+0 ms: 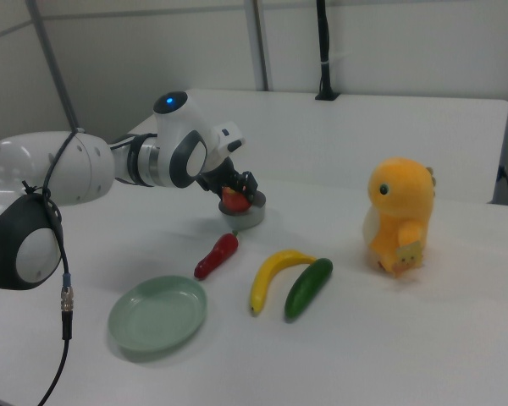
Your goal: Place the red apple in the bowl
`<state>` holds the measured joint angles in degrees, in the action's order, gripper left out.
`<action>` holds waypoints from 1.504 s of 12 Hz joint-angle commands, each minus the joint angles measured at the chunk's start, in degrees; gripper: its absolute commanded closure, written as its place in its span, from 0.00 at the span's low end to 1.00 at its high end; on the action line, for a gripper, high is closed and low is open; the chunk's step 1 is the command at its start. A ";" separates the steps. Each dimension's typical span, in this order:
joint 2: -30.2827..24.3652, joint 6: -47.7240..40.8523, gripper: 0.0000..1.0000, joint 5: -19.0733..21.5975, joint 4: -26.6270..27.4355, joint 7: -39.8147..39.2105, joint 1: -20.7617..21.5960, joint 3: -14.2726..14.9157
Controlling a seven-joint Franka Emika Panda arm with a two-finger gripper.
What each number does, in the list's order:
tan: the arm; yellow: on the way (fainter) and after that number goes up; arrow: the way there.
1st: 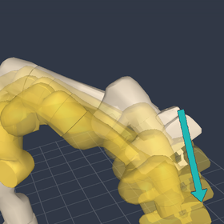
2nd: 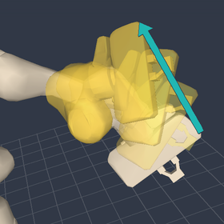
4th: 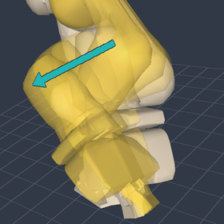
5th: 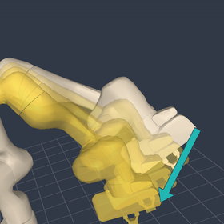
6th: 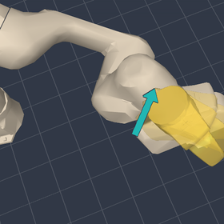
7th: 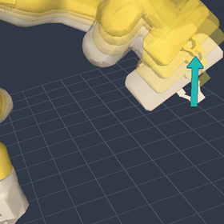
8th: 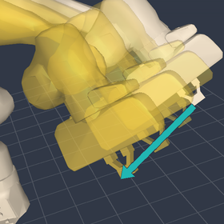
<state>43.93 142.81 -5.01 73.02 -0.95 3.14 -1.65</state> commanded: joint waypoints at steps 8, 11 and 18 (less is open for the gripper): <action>-0.16 2.92 0.00 0.09 1.95 0.43 0.20 0.25; -1.12 2.83 0.00 0.17 2.12 0.51 0.20 0.25; -21.31 -21.02 0.00 4.82 4.85 0.51 -1.38 0.16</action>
<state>33.32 132.18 -3.34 73.07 -0.73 2.54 -1.64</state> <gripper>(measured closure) 0.000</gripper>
